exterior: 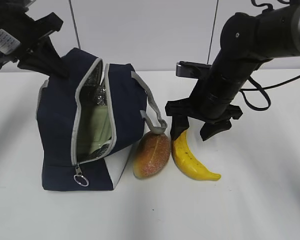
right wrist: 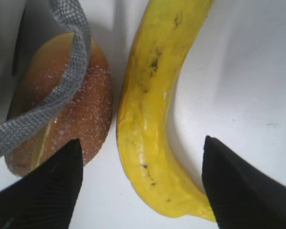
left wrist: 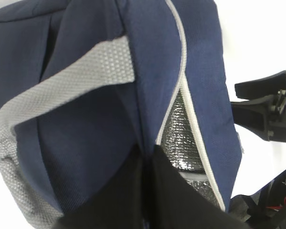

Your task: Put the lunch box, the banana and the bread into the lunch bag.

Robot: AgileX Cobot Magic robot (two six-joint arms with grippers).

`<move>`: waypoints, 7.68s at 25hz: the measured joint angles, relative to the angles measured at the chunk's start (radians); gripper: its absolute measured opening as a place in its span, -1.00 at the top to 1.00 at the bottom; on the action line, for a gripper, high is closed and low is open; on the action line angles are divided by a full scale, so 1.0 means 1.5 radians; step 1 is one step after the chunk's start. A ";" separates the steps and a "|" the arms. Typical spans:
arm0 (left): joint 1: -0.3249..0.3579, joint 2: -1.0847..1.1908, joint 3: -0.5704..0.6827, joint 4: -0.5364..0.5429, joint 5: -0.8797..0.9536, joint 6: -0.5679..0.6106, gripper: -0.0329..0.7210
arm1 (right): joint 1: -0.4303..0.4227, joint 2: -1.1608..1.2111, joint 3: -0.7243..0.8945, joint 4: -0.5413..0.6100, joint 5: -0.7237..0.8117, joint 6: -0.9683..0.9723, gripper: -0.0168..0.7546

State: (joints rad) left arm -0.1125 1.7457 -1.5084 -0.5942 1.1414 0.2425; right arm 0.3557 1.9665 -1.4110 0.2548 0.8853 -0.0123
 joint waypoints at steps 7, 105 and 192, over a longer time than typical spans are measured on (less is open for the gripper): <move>0.000 0.000 0.000 0.001 0.002 0.000 0.92 | 0.000 0.051 -0.037 -0.003 -0.004 0.023 -0.54; 0.000 0.000 0.000 0.002 0.010 0.000 0.92 | 0.043 0.165 -0.387 0.531 0.173 -0.110 0.15; 0.000 0.000 0.000 0.004 0.010 0.000 0.92 | 0.039 -0.192 -0.025 0.149 0.049 -0.087 -0.47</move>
State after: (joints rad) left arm -0.1125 1.7457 -1.5084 -0.5888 1.1556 0.2425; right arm 0.4139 1.6787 -1.4486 0.4780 0.9586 -0.1430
